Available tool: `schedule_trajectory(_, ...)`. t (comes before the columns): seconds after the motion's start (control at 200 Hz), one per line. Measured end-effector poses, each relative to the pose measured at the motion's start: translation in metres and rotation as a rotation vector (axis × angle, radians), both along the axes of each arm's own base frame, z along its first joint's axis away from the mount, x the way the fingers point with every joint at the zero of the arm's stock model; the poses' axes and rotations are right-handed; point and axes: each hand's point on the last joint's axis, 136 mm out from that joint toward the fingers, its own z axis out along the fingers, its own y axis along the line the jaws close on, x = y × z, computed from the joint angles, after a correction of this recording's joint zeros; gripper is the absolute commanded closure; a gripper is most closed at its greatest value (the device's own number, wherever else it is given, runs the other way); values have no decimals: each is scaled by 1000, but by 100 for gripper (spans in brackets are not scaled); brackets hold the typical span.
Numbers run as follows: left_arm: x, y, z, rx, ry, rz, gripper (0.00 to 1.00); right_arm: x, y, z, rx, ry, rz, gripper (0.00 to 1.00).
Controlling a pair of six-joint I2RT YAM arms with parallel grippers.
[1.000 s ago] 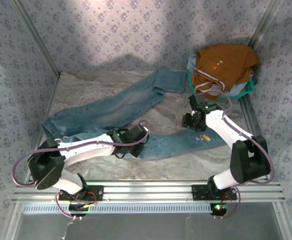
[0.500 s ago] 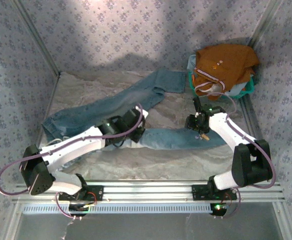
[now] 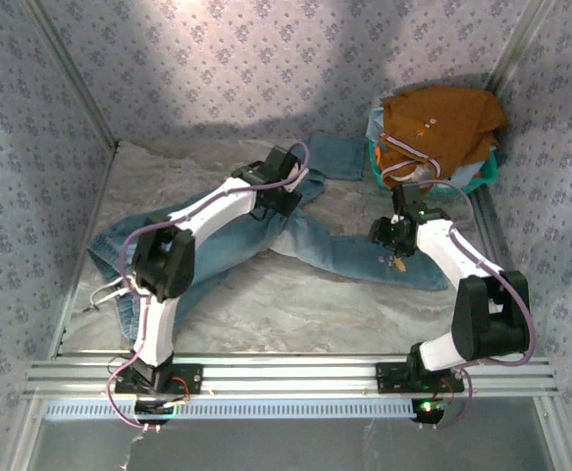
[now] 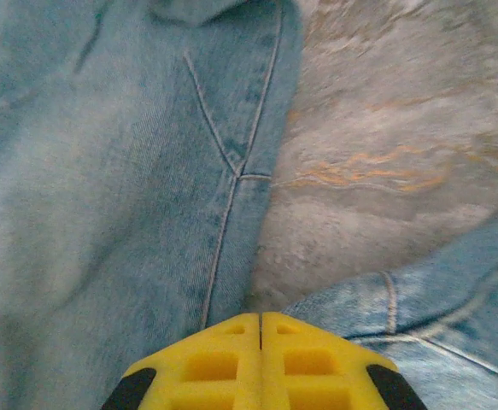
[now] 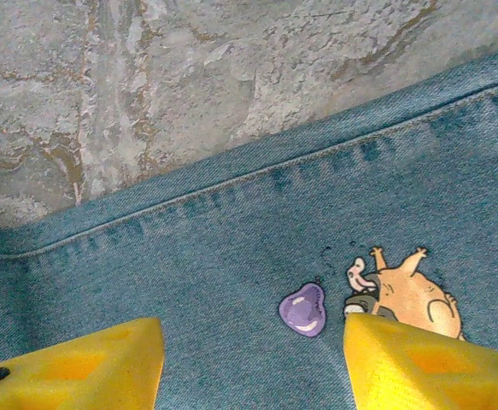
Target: Fold and stack the trousers
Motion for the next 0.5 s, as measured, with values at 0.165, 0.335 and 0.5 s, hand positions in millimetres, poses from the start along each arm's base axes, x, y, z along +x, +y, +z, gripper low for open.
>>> schedule_trajectory(0.165,21,29,-25,-35,93,77,99,-13,12,-10,7,25,31,33)
schedule_trajectory(0.335,35,45,-20,-90,106,135,94,-44,1,-27,13,80,-17,32)
schedule_trajectory(0.5,37,47,-19,-108,112,168,53,-65,-7,-37,16,110,-62,27)
